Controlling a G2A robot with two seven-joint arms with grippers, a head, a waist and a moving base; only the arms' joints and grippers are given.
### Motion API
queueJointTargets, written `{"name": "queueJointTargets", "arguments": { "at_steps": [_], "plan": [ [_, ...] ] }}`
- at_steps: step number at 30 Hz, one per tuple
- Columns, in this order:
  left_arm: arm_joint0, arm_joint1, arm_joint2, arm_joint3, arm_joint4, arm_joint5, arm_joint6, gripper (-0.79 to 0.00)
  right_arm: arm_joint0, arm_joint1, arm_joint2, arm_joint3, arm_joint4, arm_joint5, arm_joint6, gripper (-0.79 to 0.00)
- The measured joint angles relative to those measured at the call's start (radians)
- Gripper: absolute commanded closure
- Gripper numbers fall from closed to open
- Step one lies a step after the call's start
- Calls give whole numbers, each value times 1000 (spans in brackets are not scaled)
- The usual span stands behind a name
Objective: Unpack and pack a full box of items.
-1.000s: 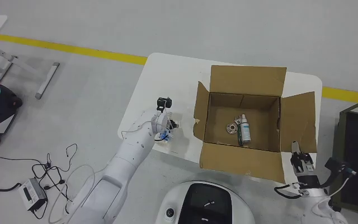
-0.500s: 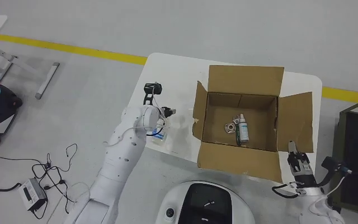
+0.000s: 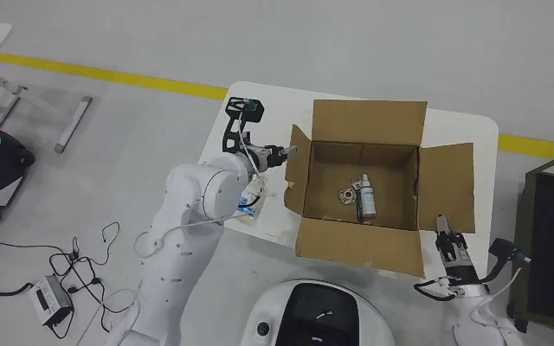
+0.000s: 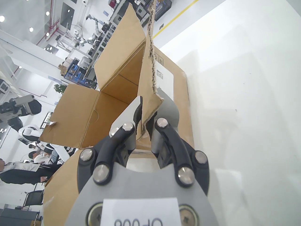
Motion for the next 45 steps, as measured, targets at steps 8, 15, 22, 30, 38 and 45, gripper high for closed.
{"name": "queueJointTargets", "arguments": {
  "at_steps": [8, 15, 22, 30, 38, 45],
  "plan": [
    [-106, -17, 71, 106, -120, -4, 61, -785, -49, 2, 57, -88, -130, 23, -90, -785],
    [-163, -24, 109, 173, -163, -14, 64, -785, -107, 0, 110, -167, -220, 63, -164, -785],
    [-208, -32, 163, 220, -233, -34, 47, -785, -103, -2, 168, -123, -220, 105, -193, -785],
    [-295, -61, 305, 331, -279, -39, 62, -785, -67, -1, 216, 1, -255, 125, -212, 0],
    [-370, -97, 429, 458, -353, -63, 76, -785, 36, -6, 109, 174, -298, 78, -148, 0],
    [-371, -98, 431, 462, -357, -63, 77, -785, 152, -13, 2, 304, -324, 19, -113, 0]
  ]
}}
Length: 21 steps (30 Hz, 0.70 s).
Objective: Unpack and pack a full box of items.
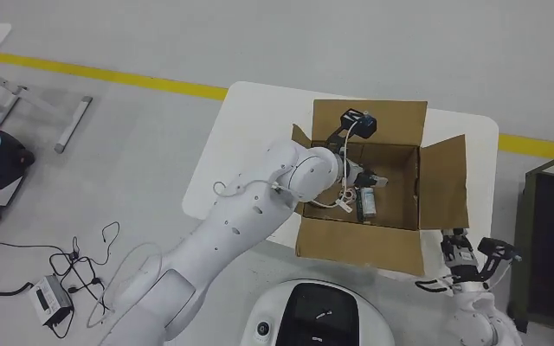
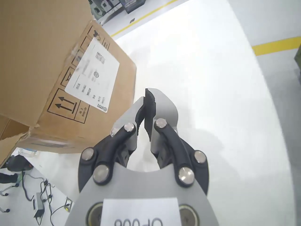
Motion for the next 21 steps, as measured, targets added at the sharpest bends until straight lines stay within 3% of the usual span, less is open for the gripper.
{"name": "queueJointTargets", "arguments": {
  "at_steps": [11, 21],
  "plan": [
    [0, 0, 0, 0, 0, 0, 0, -785, 70, -9, -113, 62, -85, -27, 13, 0],
    [0, 0, 0, 0, 0, 0, 0, -785, 60, -13, -147, 66, -84, -26, -10, 0]
  ]
}}
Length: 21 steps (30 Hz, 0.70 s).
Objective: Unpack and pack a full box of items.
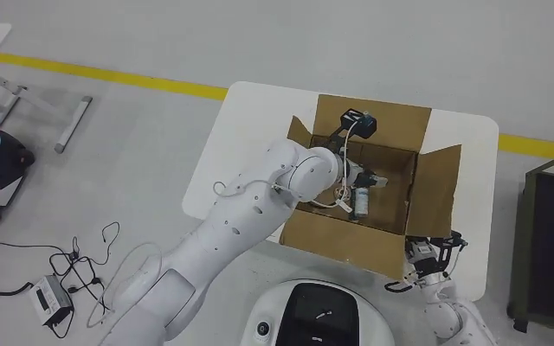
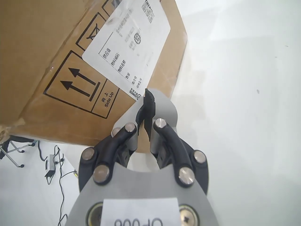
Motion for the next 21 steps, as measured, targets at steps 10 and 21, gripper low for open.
{"name": "queueJointTargets", "arguments": {
  "at_steps": [10, 21],
  "plan": [
    [-94, -37, 104, 108, 27, -30, 7, -785, -113, 18, 164, -154, 103, 18, -29, 0],
    [-263, -171, 284, 522, -119, -52, 74, -785, -231, 23, 259, -343, 127, 38, -11, 0]
  ]
}}
